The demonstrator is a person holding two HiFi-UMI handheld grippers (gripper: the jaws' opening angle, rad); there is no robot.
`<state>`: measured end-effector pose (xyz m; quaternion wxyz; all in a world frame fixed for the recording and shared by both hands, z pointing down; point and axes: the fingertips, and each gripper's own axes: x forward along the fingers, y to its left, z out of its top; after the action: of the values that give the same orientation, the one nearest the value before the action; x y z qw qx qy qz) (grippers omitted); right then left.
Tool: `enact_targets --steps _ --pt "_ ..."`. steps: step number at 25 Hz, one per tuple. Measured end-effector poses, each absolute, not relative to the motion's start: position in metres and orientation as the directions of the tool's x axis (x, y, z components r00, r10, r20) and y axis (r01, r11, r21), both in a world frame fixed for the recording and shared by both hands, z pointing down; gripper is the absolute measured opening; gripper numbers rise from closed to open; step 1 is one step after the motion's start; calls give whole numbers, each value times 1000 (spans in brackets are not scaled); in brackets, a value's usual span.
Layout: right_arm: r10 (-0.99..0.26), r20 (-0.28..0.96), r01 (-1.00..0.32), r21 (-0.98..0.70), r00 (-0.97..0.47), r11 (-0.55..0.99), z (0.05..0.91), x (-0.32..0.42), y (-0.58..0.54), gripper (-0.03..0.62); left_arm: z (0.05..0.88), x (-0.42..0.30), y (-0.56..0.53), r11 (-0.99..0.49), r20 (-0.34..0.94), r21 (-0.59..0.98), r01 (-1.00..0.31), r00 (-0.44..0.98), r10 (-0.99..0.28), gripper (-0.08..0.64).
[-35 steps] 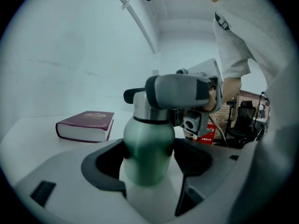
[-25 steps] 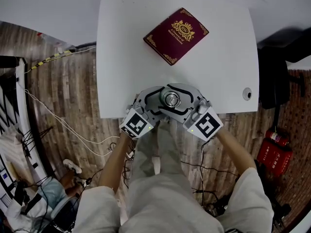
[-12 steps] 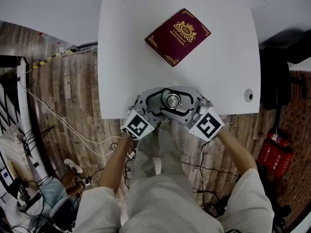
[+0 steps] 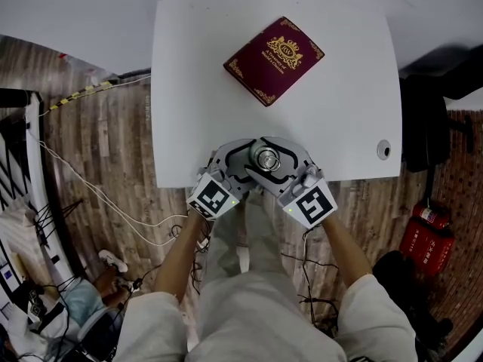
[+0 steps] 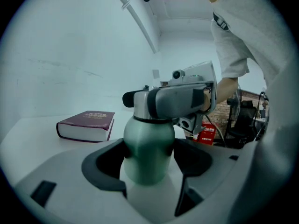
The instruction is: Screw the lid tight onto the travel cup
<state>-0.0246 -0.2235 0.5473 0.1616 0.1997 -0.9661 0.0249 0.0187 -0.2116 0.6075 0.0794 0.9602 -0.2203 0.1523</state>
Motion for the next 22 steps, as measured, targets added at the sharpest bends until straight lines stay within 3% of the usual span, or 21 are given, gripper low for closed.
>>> enact_targets --steps 12,22 --pt "-418 292 -433 15 -860 901 546 -26 -225 270 610 19 -210 -892 329 96 -442 860 -390 333" --pt "-522 240 -551 -69 -818 832 530 1 -219 285 599 -4 -201 -861 328 87 -500 831 -450 333"
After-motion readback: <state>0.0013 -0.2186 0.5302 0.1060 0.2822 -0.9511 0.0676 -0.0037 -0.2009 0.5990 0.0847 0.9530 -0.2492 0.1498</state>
